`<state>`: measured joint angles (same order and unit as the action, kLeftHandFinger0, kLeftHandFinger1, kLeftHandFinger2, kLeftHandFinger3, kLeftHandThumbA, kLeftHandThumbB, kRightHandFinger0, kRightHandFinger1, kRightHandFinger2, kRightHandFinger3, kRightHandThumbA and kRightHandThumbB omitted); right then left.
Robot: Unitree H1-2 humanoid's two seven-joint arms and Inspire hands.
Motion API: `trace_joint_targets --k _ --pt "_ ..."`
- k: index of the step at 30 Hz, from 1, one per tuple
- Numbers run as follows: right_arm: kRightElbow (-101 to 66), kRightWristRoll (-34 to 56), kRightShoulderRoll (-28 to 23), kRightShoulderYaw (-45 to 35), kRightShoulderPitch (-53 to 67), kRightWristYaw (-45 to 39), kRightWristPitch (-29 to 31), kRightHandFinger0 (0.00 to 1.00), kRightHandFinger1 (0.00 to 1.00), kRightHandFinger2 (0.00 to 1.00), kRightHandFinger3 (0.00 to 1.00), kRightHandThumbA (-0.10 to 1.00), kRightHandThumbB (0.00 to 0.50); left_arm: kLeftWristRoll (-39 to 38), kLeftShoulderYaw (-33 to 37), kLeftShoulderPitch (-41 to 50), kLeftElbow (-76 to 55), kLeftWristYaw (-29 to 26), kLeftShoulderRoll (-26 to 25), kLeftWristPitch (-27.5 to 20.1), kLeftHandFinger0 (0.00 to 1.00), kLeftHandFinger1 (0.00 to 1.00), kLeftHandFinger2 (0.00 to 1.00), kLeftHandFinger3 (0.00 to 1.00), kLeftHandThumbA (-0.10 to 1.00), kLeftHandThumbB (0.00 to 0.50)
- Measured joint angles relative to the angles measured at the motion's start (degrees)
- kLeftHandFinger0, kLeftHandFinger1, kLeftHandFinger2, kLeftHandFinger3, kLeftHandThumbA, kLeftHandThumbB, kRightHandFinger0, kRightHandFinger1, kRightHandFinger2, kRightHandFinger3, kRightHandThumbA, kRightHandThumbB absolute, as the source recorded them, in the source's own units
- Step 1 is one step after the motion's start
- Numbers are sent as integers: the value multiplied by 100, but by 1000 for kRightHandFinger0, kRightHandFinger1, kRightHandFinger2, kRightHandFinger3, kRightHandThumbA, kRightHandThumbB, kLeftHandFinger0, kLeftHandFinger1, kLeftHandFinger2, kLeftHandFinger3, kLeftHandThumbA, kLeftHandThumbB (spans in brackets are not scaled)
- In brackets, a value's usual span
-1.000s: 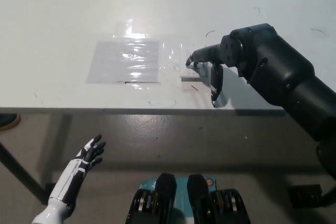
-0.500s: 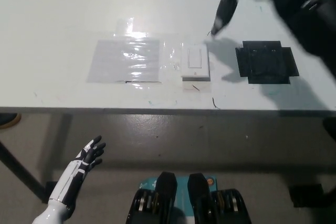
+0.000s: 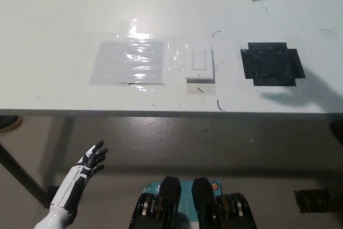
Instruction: A white switch is kept at the centre of the table close to the robot and the robot uses its right hand to press it to turn it on
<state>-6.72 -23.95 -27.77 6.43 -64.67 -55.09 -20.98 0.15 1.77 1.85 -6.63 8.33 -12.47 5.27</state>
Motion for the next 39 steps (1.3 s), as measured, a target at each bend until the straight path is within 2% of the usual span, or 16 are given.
trace_joint_targets --k 3,4,5,6,8,10,13,15,16,19,20,23,25,31,34,39 --pt "-727 343 -116 -389 795 122 -55 1000 1000 1000 1000 1000 238 0 -1 -2 54 -1 1 2 1000 1000 1000 1000 1000 67" --pt "-876 422 -115 -475 966 155 -67 1000 1000 1000 1000 1000 285 0 -1 -4 64 -1 1 2 1000 1000 1000 1000 1000 62" --pt "-1103 532 -105 -612 1218 206 -75 1000 1000 1000 1000 1000 284 0 0 -15 81 -1 4 3 1000 1000 1000 1000 1000 62" --pt "-1276 649 -93 -721 1411 262 -74 1000 1000 1000 1000 1000 344 0 -1 -25 92 -1 6 3 1000 1000 1000 1000 1000 81" --pt "-1644 887 -85 -947 1858 394 -47 1000 1000 1000 1000 1000 349 0 -1 -52 115 -1 8 3 1000 1000 1000 1000 1000 86" --pt "-1876 1046 -84 -1092 2187 508 5 1000 1000 1000 1000 1000 323 0 -1 -69 142 -1 7 3 1000 1000 1000 1000 1000 134" --pt "-2263 1335 -80 -1324 2880 719 148 1000 1000 1000 1000 1000 321 0 -1 -94 212 -1 7 3 1000 1000 1000 1000 1000 123" --pt "-2600 1636 -25 -1447 3587 928 335 1000 1000 1000 1000 1000 364 0 0 -122 268 -1 8 3 1000 1000 1000 1000 1000 131" --pt "-2693 1717 24 -1465 3833 999 393 1000 1000 1000 1000 1000 357 0 0 -129 282 -1 8 3 1000 1000 1000 1000 1000 130" --pt "-3046 2063 267 -1519 4676 1247 614 1000 1000 1000 1000 1000 293 -1 0 -169 295 -1 11 4 1000 1000 1000 1000 1000 105" --pt "-3168 2170 400 -1551 4955 1335 679 1000 1000 1000 1000 1000 244 -1 -1 -182 295 -1 11 4 1000 1000 1000 1000 1000 100" --pt "-3482 2496 905 -1661 5747 1577 812 1000 1000 1000 1000 1000 250 -6 -3 -219 298 0 15 3 1000 1000 1000 1000 1000 114" --pt "-3643 2640 1211 -1774 6112 1721 821 1000 1000 1000 1000 1000 188 -22 -7 -241 298 0 20 -1 1000 1000 1000 1000 1000 93" --pt "-2634 3099 2569 -2211 7083 2318 1320 1000 1000 1000 1000 1000 226 -171 -109 -270 295 1 35 -115 1000 1000 1000 1000 1000 77" --pt "-1678 3129 2797 -2269 7112 2507 1509 1000 1000 1000 1000 1000 224 -218 -138 -269 291 1 53 -137 1000 1000 1000 1000 1000 50" --pt "-220 3112 2869 -2275 6960 2768 1931 1000 1000 1000 1000 1000 168 -246 -161 -268 287 0 91 -165 1000 1000 1000 1000 1000 34"
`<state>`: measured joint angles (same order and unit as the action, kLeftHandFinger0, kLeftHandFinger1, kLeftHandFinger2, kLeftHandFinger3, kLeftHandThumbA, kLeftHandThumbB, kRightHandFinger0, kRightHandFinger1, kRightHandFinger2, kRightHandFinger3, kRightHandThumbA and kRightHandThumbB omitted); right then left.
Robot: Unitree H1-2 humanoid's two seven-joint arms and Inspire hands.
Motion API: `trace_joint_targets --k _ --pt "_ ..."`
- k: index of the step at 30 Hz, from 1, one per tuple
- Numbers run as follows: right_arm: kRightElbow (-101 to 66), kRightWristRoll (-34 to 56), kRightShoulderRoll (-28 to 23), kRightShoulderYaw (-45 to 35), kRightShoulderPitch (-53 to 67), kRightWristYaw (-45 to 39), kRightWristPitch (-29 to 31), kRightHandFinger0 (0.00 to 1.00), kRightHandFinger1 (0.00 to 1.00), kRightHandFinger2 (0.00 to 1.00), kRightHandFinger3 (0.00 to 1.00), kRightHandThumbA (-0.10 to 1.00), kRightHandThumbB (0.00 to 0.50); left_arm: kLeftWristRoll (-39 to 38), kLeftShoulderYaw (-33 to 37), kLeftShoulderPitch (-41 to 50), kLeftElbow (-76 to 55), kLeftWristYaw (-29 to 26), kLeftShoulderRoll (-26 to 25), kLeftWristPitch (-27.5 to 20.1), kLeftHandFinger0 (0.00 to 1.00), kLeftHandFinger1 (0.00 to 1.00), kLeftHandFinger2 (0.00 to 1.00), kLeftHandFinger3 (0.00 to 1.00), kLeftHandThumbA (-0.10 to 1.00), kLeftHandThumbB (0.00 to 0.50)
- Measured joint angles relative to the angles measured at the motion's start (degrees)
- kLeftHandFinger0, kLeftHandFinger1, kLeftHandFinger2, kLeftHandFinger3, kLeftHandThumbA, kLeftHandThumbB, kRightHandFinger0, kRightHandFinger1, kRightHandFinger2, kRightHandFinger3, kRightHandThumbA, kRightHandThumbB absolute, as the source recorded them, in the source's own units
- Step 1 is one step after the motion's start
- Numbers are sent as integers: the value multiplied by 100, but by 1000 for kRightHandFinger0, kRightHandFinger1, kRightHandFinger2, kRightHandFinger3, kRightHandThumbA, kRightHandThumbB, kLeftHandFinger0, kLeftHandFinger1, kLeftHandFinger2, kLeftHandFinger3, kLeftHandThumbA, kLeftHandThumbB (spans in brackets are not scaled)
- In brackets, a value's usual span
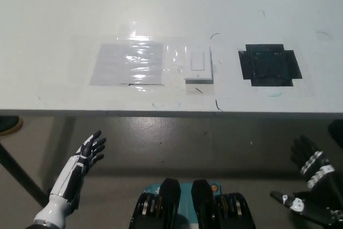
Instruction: A white switch is kept at the centre of the table close to the robot and the robot uses its right hand to press it to turn it on
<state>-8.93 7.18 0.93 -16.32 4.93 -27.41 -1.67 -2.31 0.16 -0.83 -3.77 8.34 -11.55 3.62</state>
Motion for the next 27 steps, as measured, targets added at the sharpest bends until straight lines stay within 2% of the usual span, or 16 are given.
trace_joint_targets --k 3,7,8,11,15,16,20,21,24,25,27 --pt "481 -34 44 13 -70 138 243 1000 1000 1000 1000 1000 154 -2 -18 0 -14 0 2 -3 1000 1000 1000 1000 1000 40" --pt "956 -40 41 56 -94 320 573 1000 1000 1000 1000 1000 140 -34 -38 0 -34 1 2 -36 1000 1000 1000 1000 1000 20" --pt "1050 -43 32 75 -94 369 669 1000 1000 1000 1000 1000 158 -46 -40 0 -48 1 2 -50 1000 1000 1000 1000 1000 25" --pt "1120 -63 15 141 -94 486 817 1000 1000 1000 1000 1000 141 -63 -41 0 -67 1 1 -59 1000 1000 1000 1000 1000 42" --pt "1119 -121 10 279 -87 651 994 1000 1000 1000 1000 1000 128 -85 -46 23 -110 1 -1 -60 1000 1000 1000 1000 1000 25" --pt "1119 -133 8 310 -82 686 1010 1000 1000 1000 1000 1000 134 -88 -46 38 -138 1 -1 -58 1000 1000 1000 1000 1000 3" --pt "1119 -168 -21 410 -66 798 1086 1000 1000 1000 1000 1000 129 -86 -46 99 -238 -3 3 -50 1000 1000 1000 1000 1000 16" --pt "1119 -170 -36 440 -66 842 1111 1000 1000 1000 1000 1000 116 -81 -46 118 -252 -5 8 -48 1000 1000 1000 1000 1000 36" --pt "1118 -170 -102 514 -64 912 1147 1000 1000 1000 1000 1000 132 -67 -47 150 -258 -11 27 -31 1000 1000 1000 1000 1000 31" --pt "1118 -169 -116 529 -63 931 1156 1000 1000 1000 1000 1000 133 -66 -48 156 -258 -11 36 -29 1000 1000 1000 1000 1000 52" --pt "1118 -169 -141 564 -59 969 1180 1000 1000 1000 1000 1000 133 -65 -54 165 -260 -13 57 -19 1000 1000 1000 1000 1000 53"
